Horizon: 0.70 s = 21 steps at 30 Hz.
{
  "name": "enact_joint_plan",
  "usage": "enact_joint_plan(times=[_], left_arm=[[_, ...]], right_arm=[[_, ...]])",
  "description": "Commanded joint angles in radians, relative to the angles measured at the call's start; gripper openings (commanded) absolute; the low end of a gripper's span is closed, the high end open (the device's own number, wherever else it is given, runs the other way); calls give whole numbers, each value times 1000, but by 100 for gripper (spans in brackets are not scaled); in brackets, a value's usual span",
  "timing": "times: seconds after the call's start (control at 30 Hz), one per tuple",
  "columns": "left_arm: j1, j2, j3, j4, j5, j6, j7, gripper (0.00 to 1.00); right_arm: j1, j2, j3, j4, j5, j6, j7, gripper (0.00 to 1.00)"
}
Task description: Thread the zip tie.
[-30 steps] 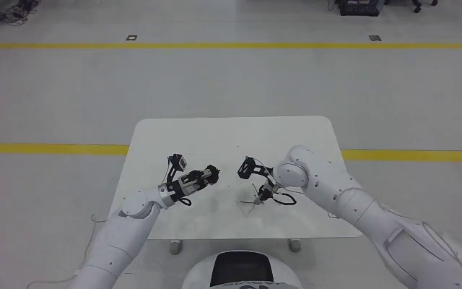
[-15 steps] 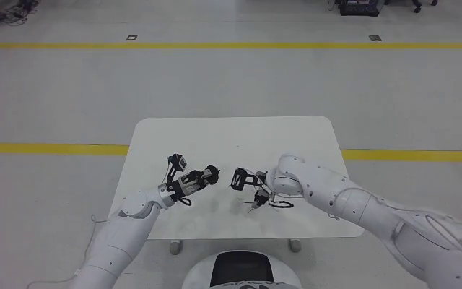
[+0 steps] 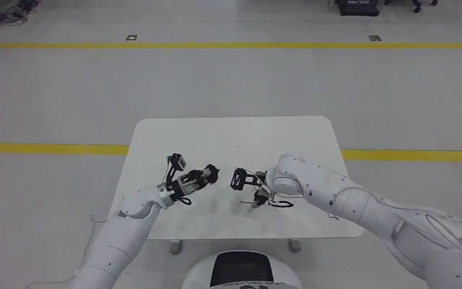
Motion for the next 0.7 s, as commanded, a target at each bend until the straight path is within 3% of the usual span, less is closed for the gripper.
enact_joint_plan(times=[0.0,0.1,0.27,0.47,0.67], left_arm=[[5,7,-23,3,-24,0,-66,0],[18,18,-67,-2,-25,0,-148,0],[44,22,-109,-19,-47,0,-221,0],[47,18,-108,-25,-47,0,-232,0],[47,18,-108,-25,-47,0,-232,0]], right_arm=[[0,0,0,0,0,0,0,100],[0,0,0,0,0,0,0,100],[0,0,0,0,0,0,0,100],[-6,0,0,-1,-7,1,-9,100],[-40,-10,0,-45,-108,0,-4,100]])
